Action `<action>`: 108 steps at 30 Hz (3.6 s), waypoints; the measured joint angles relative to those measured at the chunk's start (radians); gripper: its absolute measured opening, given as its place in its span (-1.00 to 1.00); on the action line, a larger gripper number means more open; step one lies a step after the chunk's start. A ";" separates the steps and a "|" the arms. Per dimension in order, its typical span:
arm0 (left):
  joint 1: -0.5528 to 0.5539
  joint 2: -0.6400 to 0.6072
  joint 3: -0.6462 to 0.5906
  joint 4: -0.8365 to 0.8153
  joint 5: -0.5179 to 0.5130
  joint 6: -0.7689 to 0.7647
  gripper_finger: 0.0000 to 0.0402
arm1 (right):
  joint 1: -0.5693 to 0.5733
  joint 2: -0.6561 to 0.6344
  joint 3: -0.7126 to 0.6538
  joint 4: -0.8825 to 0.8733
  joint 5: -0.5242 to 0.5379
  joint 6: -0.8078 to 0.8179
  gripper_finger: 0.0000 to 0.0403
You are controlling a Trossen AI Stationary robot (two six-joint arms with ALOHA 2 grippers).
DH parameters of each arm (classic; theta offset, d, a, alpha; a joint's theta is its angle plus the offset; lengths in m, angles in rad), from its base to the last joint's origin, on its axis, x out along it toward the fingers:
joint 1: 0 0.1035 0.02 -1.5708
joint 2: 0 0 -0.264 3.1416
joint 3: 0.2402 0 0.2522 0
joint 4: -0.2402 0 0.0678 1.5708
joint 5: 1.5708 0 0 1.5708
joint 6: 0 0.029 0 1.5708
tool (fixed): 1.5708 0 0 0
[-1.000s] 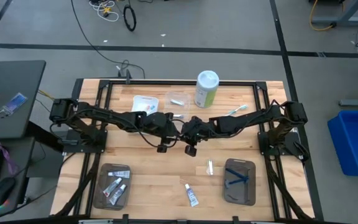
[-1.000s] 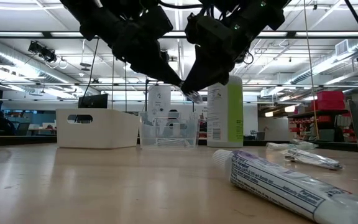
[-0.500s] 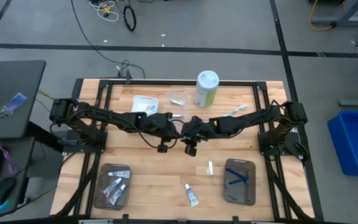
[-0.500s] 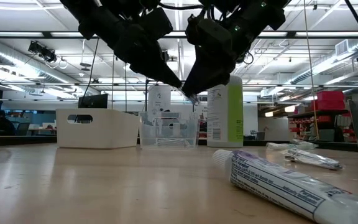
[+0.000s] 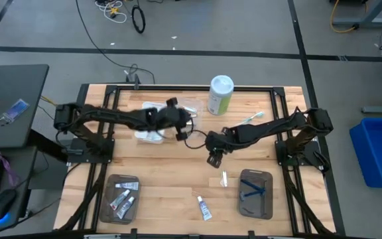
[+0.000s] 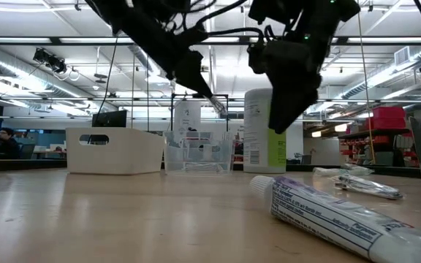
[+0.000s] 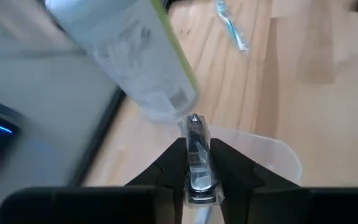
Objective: Pick & Place Travel size toiletries
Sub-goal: Put the nail cutter into the transparent bin, then put the white toothpaste into the left black bin
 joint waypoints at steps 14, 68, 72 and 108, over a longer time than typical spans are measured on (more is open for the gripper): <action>0.236 0.000 -0.130 0.103 0.449 -0.169 -0.55 | 0.106 0.001 0.000 -0.082 -0.064 0.372 0.11; 0.141 -0.491 -0.164 -0.297 0.562 -0.133 -0.59 | -0.122 -0.083 0.002 -0.519 0.007 0.077 0.06; 0.131 -0.472 -0.165 -0.318 0.558 -0.112 -0.59 | -0.215 -0.084 0.002 -0.536 0.027 -0.090 0.09; 0.111 -0.458 -0.200 -0.262 0.534 -0.161 -0.60 | 0.047 -0.083 -0.001 0.174 -0.228 0.289 0.18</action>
